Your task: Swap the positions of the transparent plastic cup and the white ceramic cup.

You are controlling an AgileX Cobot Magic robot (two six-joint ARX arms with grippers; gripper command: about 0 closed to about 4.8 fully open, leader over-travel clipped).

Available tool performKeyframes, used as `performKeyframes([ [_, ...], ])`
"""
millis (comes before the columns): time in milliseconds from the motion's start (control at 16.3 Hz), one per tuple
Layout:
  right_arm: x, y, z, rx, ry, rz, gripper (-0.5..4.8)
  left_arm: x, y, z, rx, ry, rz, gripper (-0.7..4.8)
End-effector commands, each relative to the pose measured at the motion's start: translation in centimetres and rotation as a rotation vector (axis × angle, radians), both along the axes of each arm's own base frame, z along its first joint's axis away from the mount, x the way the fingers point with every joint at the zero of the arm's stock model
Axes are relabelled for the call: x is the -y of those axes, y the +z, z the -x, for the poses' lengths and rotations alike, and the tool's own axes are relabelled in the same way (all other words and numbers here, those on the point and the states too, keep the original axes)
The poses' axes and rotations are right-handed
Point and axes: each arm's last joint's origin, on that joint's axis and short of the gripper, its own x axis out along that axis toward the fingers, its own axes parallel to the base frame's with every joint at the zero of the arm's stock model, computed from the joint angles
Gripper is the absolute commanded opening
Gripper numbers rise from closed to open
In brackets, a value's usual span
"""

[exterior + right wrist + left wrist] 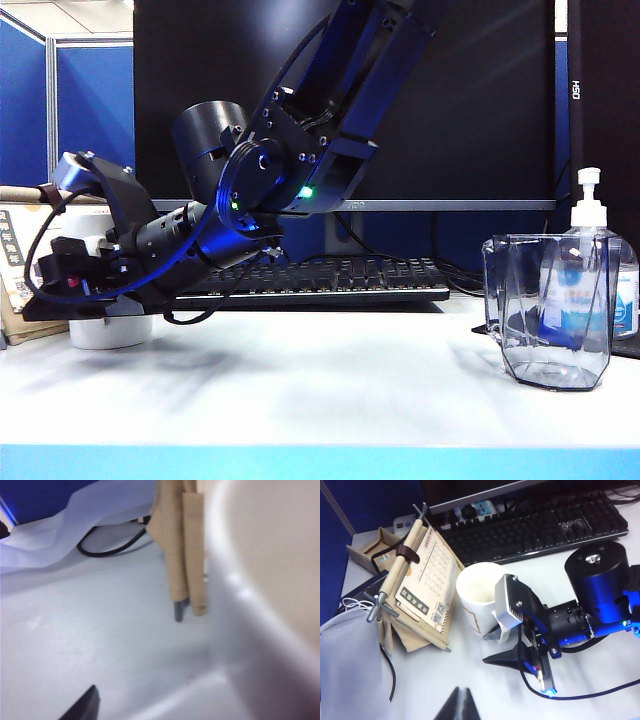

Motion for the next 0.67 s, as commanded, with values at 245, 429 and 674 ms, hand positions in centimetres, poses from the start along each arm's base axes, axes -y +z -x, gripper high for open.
performKeyframes([
  [245,0.70,-1.05,-0.16,-0.097,-0.028,0.067,2.62,-0.28,0.28,0.35,0.036,-0.002,0.014,-0.06],
  [429,1.14,-1.23,-0.50,-0.129,-0.047,0.080,2.66,-0.30,0.29,0.38,0.038,-0.003,0.015,-0.06],
  [674,1.28,-1.12,-0.49,-0.137,-0.052,0.093,2.66,-0.34,0.30,0.44,0.040,-0.007,0.015,-0.06],
])
